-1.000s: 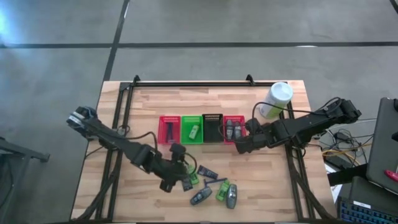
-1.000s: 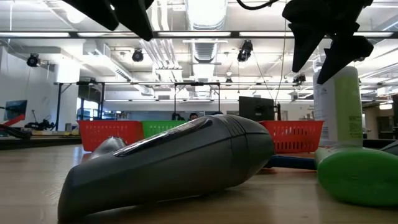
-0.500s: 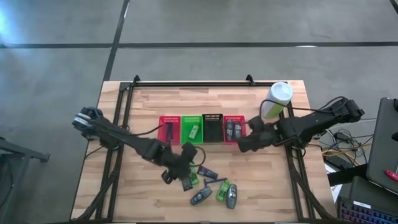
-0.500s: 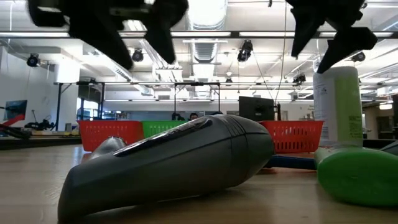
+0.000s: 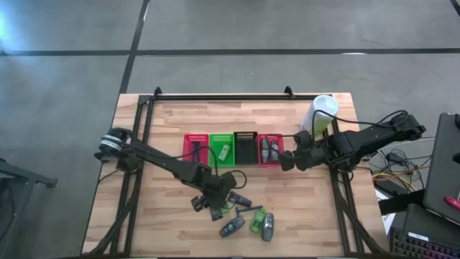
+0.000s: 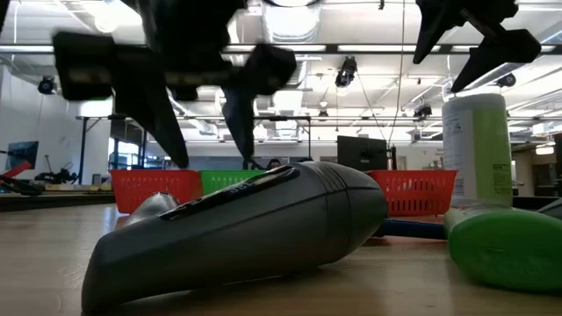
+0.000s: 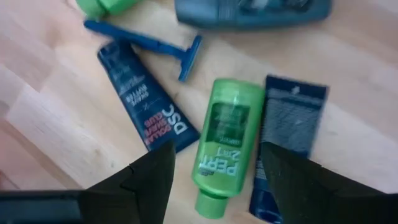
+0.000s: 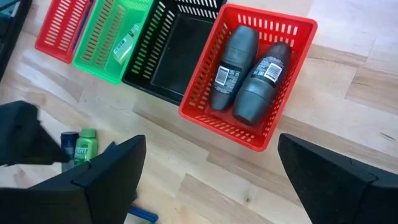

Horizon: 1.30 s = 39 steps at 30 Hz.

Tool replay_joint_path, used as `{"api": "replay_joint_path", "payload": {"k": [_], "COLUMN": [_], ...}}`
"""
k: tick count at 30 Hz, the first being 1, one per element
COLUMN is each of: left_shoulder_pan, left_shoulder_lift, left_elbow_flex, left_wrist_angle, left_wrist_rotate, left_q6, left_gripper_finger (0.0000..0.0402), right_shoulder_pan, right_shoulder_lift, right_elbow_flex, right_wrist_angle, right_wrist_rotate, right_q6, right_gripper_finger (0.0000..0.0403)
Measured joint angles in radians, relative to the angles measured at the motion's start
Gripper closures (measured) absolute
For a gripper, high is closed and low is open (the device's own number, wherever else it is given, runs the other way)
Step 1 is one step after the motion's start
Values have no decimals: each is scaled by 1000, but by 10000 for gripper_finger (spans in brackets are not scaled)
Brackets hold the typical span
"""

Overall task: Pick & Place Travel size toiletries
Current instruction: Put the top green shampoo into the green bin

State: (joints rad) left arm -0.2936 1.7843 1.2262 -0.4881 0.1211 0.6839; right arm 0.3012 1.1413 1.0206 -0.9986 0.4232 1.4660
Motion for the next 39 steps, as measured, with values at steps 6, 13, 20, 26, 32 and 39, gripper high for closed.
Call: {"api": "replay_joint_path", "payload": {"k": [6, 13, 20, 26, 32, 39], "left_shoulder_pan": [29, 67, 83, 86, 85, 85], "left_shoulder_lift": [49, 61, 109, 122, 122, 122], "left_elbow_flex": [15, 17, 26, 29, 29, 29], "left_wrist_angle": [0, 0, -6, -9, -6, -1], "left_wrist_rotate": [90, 103, 129, 135, 151, 159], "left_q6": [24, 26, 25, 24, 17, 13], "left_gripper_finger": [158, 158, 158, 160, 191, 233], "right_shoulder_pan": [0, 0, 0, 0, 0, 0], "right_shoulder_lift": [13, 14, 14, 15, 20, 20], "right_elbow_flex": [-2, -2, -6, -8, -11, -14], "right_wrist_angle": [3, 7, 7, 7, 5, 3], "right_wrist_rotate": [-1, -1, -1, 3, 7, 7], "right_q6": [1, 1, 1, 1, 12, 25], "right_gripper_finger": [39, 39, 39, 39, 39, 39]}}
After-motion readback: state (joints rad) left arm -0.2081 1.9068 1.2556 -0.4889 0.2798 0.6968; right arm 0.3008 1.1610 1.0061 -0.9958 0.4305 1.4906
